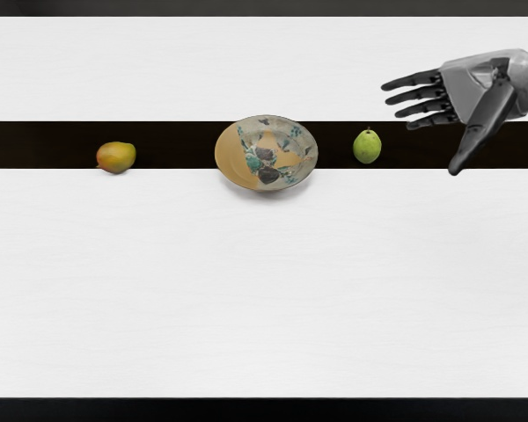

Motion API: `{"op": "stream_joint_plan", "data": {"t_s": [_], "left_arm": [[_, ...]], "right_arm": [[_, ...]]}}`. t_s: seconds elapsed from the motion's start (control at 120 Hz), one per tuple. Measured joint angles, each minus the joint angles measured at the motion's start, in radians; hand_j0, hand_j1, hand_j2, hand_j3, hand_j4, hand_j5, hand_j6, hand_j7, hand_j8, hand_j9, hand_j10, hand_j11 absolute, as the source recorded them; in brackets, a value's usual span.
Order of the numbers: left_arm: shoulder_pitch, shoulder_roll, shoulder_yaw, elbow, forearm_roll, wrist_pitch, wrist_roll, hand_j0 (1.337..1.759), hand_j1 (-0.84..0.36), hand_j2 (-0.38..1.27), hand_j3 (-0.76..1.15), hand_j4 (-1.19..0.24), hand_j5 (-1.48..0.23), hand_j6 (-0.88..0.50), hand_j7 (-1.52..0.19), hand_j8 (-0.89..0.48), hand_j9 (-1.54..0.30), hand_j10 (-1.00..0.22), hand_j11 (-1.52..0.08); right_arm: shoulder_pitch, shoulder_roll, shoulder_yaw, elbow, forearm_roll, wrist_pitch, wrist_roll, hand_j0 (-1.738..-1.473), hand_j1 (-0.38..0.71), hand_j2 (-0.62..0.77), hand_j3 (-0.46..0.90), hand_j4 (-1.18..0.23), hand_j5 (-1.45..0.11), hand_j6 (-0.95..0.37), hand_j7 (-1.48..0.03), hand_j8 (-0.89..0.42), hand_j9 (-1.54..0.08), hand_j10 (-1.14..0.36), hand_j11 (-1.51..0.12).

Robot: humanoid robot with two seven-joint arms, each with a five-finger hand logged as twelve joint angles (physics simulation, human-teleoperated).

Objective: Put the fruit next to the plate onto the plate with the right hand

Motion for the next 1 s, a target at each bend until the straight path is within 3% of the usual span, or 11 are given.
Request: {"op": "stream_joint_plan", "data": {"t_s": [0.183,0.258,0.425,0.575,0.892,1.0], "left_arm": [[0.0,0.0,0.0,0.0,0.0,0.0,0.0,1.658,0.35,0.0,0.0,0.0,0.0,0.0,0.0,0.0,0.0,0.0,0.0],[0.0,0.0,0.0,0.0,0.0,0.0,0.0,1.658,0.35,0.0,0.0,0.0,0.0,0.0,0.0,0.0,0.0,0.0,0.0],[0.0,0.0,0.0,0.0,0.0,0.0,0.0,1.658,0.35,0.0,0.0,0.0,0.0,0.0,0.0,0.0,0.0,0.0,0.0],[0.0,0.0,0.0,0.0,0.0,0.0,0.0,1.658,0.35,0.0,0.0,0.0,0.0,0.0,0.0,0.0,0.0,0.0,0.0],[0.0,0.0,0.0,0.0,0.0,0.0,0.0,1.658,0.35,0.0,0.0,0.0,0.0,0.0,0.0,0.0,0.0,0.0,0.0],[0.0,0.0,0.0,0.0,0.0,0.0,0.0,1.658,0.35,0.0,0.0,0.0,0.0,0.0,0.0,0.0,0.0,0.0,0.0]], "right_arm": [[0.036,0.044,-0.007,-0.023,-0.019,0.0,-0.001,-1.658,-0.33,0.0,0.0,-0.02,-0.02,-0.02,-0.02,-0.02,-0.02,-0.02,-0.02],[0.06,0.157,-0.01,-0.152,-0.128,0.0,-0.001,-1.658,-0.33,0.0,0.0,-0.02,-0.03,-0.02,-0.03,-0.02,-0.03,-0.02,-0.03],[0.105,0.456,-0.064,-0.425,-0.551,-0.063,-0.001,-1.658,-0.33,0.0,0.0,-0.02,-0.03,-0.02,-0.03,-0.02,-0.03,-0.02,-0.03],[0.128,0.657,-0.16,-0.623,-0.688,-0.189,-0.001,-1.658,-0.32,0.0,0.0,-0.02,-0.03,-0.03,-0.03,-0.02,-0.03,-0.02,-0.03],[0.009,0.775,-0.192,-0.722,-0.727,-0.417,-0.001,-1.658,-0.32,0.0,0.0,-0.03,-0.03,-0.03,-0.03,-0.03,-0.03,-0.03,-0.03],[-0.021,0.834,-0.194,-0.802,-0.728,-0.461,-0.001,-1.658,-0.32,0.0,0.0,-0.03,-0.03,-0.03,-0.03,-0.03,-0.03,-0.03,-0.03]]}}
